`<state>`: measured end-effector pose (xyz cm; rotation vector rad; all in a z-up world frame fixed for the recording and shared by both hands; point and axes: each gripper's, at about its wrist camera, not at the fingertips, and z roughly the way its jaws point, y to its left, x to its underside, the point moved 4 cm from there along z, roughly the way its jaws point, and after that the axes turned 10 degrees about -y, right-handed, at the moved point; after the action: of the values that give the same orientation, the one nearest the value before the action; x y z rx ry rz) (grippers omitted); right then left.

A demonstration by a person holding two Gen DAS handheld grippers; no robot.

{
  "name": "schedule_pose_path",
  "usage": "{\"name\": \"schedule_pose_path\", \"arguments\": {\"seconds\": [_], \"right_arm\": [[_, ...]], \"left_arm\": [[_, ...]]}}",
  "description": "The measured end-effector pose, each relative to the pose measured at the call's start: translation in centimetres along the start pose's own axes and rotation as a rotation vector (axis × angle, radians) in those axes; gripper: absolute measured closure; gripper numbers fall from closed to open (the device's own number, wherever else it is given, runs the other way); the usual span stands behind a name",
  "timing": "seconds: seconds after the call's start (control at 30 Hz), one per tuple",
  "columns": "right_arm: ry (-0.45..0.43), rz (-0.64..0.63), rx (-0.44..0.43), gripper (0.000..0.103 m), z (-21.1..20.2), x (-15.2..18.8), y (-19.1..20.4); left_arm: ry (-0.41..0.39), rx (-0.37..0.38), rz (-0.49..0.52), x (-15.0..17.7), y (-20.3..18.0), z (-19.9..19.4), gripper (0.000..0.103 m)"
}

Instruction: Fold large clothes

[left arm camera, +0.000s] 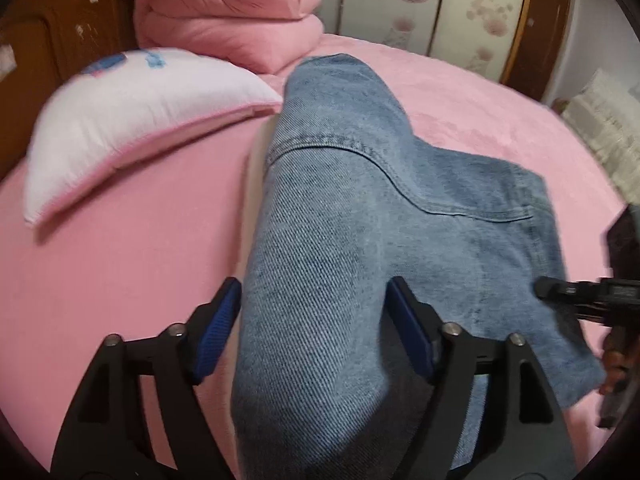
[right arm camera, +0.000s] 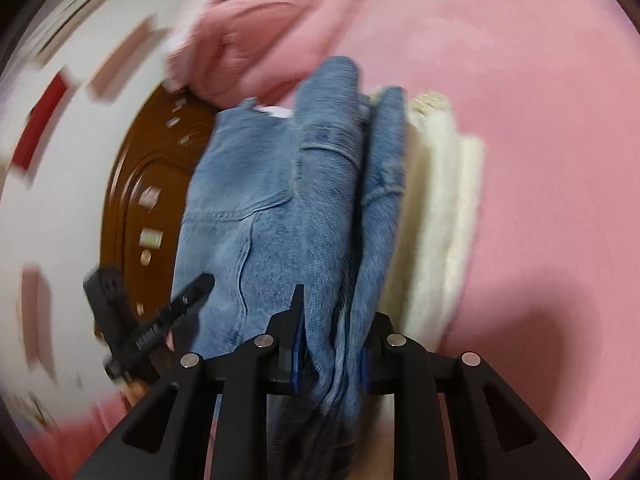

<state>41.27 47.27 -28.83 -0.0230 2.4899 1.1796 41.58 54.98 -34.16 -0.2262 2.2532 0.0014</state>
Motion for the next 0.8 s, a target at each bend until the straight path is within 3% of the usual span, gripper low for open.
{"name": "schedule_pose_path", "arguments": {"seconds": [0.13,0.2,0.3,0.33,0.43,0.5,0.67,0.73,0.8], "right_arm": [[-0.069,-0.120,0.131,0.073,-1.3,1.5,1.9],[-0.078,-0.111,0.192,0.051,-2.0,2.1,2.3],[-0.071,-0.028,0.183,0.043,-3.5,3.8,2.4],[-0.062,-0.017,0.184,0.043,-4.3,4.7,2.3],[-0.052,-0.038,0.193,0.033,-7.4,7.3,2.1],[-0.041,-0.065,0.182,0.022,-9.8,9.0,1.7],[0.019,-0.133,0.235,0.021,-15.3,12.1,-1.8],[0.026,-0.161,0.285,0.017,-18.4,13.1,-4.0],[0.035,-0.183,0.331,0.009,-21.7,14.4,-6.5]], "left_arm": [[-0.027,-0.168,0.014,0.3,-1.2,-1.5,0.021],[-0.026,-0.228,-0.027,1.0,-1.8,-2.2,0.021],[-0.096,-0.359,-0.222,3.3,-2.6,-5.3,0.020],[-0.126,-0.450,-0.281,4.7,-3.1,-7.2,0.019],[-0.182,-0.590,-0.394,8.1,-4.9,-11.4,0.019],[-0.116,-0.621,-0.463,10.9,-6.6,-13.2,0.019],[0.115,-0.664,-0.728,18.0,-11.3,-15.4,0.019],[0.228,-0.653,-0.744,21.1,-15.3,-16.0,0.019],[0.305,-0.641,-0.680,22.8,-18.9,-16.3,0.019]]}}
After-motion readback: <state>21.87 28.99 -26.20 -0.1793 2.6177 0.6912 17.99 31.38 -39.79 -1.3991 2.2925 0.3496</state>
